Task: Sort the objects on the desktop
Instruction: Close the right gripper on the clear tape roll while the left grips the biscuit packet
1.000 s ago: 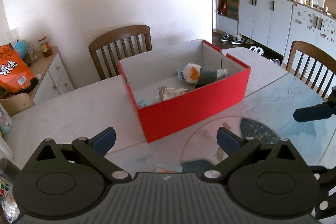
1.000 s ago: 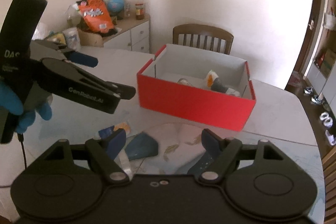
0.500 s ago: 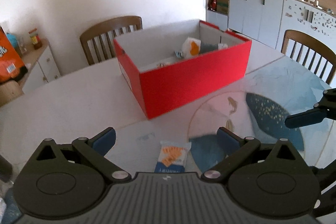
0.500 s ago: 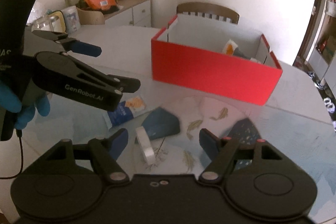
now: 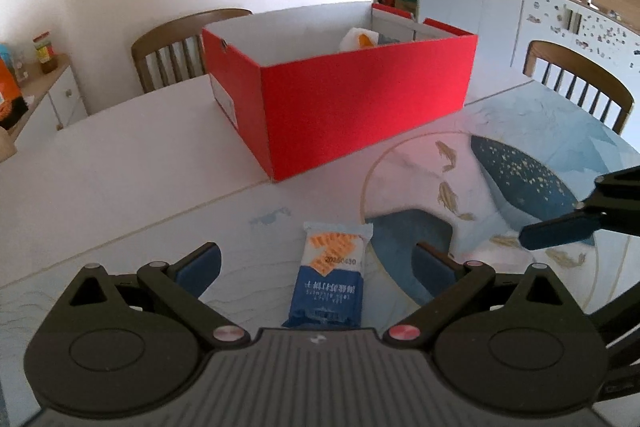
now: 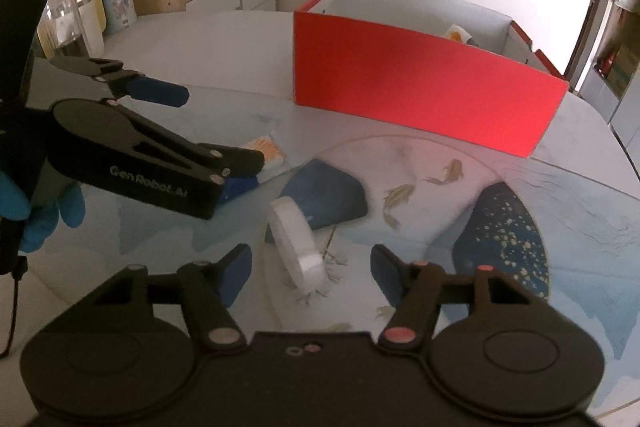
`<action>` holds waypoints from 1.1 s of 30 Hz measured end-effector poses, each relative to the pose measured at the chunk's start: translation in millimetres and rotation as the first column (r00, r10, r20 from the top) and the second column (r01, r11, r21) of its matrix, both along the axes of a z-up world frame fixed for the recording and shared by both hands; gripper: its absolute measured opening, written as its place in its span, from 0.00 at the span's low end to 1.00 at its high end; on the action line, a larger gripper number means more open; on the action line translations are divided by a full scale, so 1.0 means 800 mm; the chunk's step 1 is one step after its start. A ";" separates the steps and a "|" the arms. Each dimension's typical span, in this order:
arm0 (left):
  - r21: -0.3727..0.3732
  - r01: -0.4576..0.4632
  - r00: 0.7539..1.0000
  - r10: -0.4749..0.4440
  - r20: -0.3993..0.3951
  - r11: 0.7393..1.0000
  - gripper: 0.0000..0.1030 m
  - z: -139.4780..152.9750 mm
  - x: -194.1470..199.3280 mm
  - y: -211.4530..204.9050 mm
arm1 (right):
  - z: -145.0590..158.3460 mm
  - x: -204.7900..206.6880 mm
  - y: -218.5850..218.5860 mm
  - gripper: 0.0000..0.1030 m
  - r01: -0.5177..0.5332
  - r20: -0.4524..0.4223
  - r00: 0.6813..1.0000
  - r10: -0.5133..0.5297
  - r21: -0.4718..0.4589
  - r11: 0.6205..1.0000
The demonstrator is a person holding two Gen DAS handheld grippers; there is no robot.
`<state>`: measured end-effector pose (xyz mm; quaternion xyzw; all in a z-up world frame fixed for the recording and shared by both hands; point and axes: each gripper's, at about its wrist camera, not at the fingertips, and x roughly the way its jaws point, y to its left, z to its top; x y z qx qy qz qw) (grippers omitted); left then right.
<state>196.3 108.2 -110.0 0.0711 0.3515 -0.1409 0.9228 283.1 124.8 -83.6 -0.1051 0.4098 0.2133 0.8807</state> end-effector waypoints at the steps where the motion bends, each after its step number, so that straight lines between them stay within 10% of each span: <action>1: -0.006 0.003 1.000 -0.003 -0.002 1.000 0.98 -0.003 0.001 0.001 | -0.002 0.001 0.003 0.61 0.001 0.001 1.000 -0.001 -0.006 1.000; 33: -0.019 0.049 0.998 -0.049 -0.041 0.999 0.61 -0.038 0.007 0.008 | -0.032 0.023 0.020 0.31 0.025 -0.032 0.999 -0.024 0.008 1.000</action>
